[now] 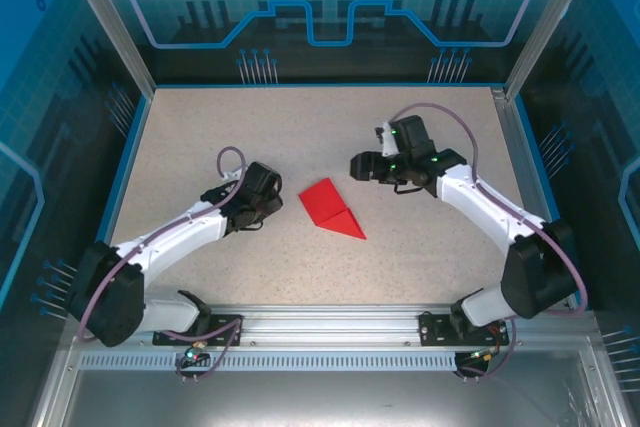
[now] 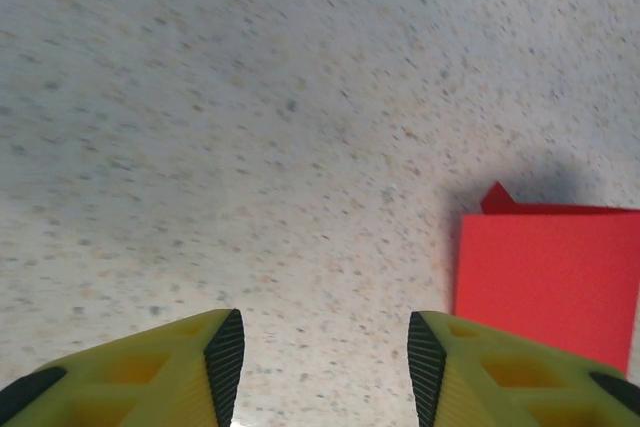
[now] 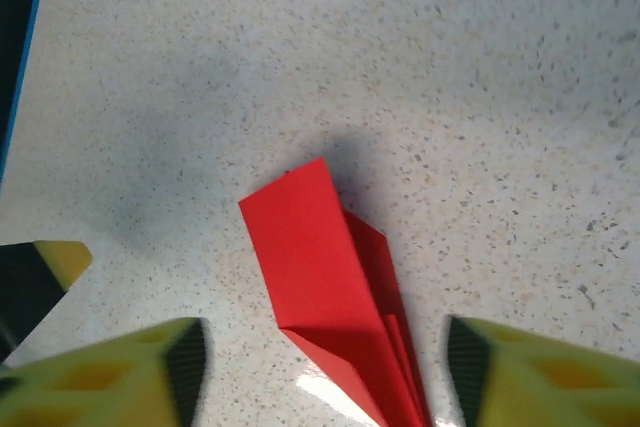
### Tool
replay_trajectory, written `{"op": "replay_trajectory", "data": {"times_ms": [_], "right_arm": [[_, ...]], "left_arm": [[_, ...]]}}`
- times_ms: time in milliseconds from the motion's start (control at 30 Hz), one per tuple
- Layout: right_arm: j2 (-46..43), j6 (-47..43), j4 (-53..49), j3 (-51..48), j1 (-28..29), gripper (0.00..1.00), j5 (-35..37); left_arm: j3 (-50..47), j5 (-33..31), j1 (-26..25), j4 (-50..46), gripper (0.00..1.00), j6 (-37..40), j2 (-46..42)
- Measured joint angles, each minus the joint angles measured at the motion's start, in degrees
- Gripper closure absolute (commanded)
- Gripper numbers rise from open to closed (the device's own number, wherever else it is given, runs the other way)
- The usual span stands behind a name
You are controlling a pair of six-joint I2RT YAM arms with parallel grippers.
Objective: Fold a paper plane with a square sheet of paper (pick it up from the middle)
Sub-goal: Fifth fold the wing at the center of the table.
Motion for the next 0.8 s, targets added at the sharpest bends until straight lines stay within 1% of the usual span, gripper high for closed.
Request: {"op": "replay_trajectory", "data": {"times_ms": [67, 100, 133, 200, 300, 400, 567, 800], "right_arm": [[4.17, 1.57, 4.04, -2.89, -3.34, 0.71, -6.69], [6.64, 1.7, 5.16, -3.61, -4.02, 0.74, -9.42], [8.59, 1.92, 5.77, -3.78, -4.07, 0.75, -11.39], [12.46, 1.73, 6.97, -3.58, -3.5, 0.81, -15.96], [16.11, 1.09, 7.13, -1.95, -1.95, 0.82, -19.56], [19.71, 0.07, 6.73, 2.12, 0.15, 0.84, -21.53], [25.42, -0.87, 6.62, 8.17, 2.38, 0.84, -22.36], [32.0, 0.13, 6.49, 10.21, 2.38, 0.84, -21.29]], "left_arm": [[1.09, 2.99, 0.0, 1.46, 0.5, 0.83, 2.49], [1.62, 4.48, 0.0, 2.14, 0.5, 1.29, 3.65], [1.99, 5.75, 0.0, 2.78, 0.5, 1.64, 4.57], [2.84, 8.37, 0.0, 3.87, 0.49, 1.97, 6.45], [3.85, 11.39, 0.0, 4.9, 0.5, 2.14, 8.72], [4.5, 13.66, 0.0, 5.51, 0.5, 2.14, 10.51], [4.87, 16.24, 0.0, 5.97, 0.49, 2.14, 12.37], [6.58, 17.92, -0.07, 5.92, 0.5, 2.32, 14.38]]}}
